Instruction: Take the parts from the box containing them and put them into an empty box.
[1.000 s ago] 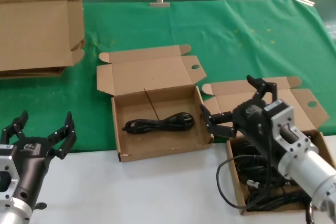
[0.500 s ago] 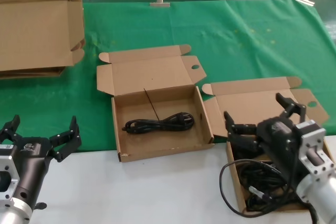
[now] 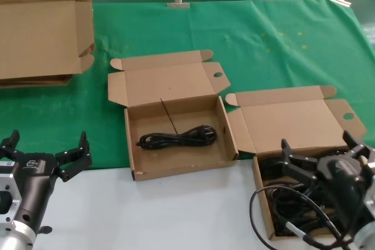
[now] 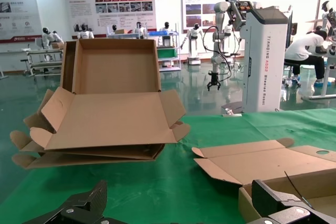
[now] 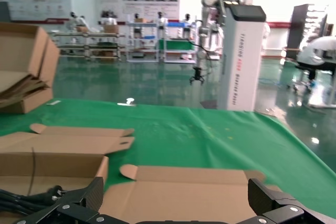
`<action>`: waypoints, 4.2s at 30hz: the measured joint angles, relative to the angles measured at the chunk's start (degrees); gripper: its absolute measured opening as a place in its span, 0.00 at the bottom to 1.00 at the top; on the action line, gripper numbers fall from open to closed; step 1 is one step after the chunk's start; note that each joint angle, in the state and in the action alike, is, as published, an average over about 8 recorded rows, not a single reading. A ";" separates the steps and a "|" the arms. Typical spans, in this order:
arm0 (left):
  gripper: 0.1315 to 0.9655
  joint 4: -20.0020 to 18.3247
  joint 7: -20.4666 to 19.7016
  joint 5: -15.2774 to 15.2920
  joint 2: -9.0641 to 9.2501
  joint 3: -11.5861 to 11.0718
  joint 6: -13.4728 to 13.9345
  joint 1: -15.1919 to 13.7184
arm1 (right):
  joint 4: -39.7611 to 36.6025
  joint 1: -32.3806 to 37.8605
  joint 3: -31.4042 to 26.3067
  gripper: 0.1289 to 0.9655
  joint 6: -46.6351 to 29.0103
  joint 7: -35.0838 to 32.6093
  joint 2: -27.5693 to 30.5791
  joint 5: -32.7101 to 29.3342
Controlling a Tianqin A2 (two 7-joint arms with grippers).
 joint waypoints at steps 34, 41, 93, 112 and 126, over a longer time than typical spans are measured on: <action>1.00 0.00 0.00 0.00 0.00 0.00 0.00 0.00 | 0.59 -1.34 0.55 1.00 1.05 -0.50 0.07 1.51; 1.00 0.00 0.00 0.00 0.00 0.00 0.00 0.00 | 0.59 -1.34 0.55 1.00 1.05 -0.50 0.07 1.51; 1.00 0.00 0.00 0.00 0.00 0.00 0.00 0.00 | 0.59 -1.34 0.55 1.00 1.05 -0.50 0.07 1.51; 1.00 0.00 0.00 0.00 0.00 0.00 0.00 0.00 | 0.59 -1.34 0.55 1.00 1.05 -0.50 0.07 1.51; 1.00 0.00 0.00 0.00 0.00 0.00 0.00 0.00 | 0.59 -1.34 0.55 1.00 1.05 -0.50 0.07 1.51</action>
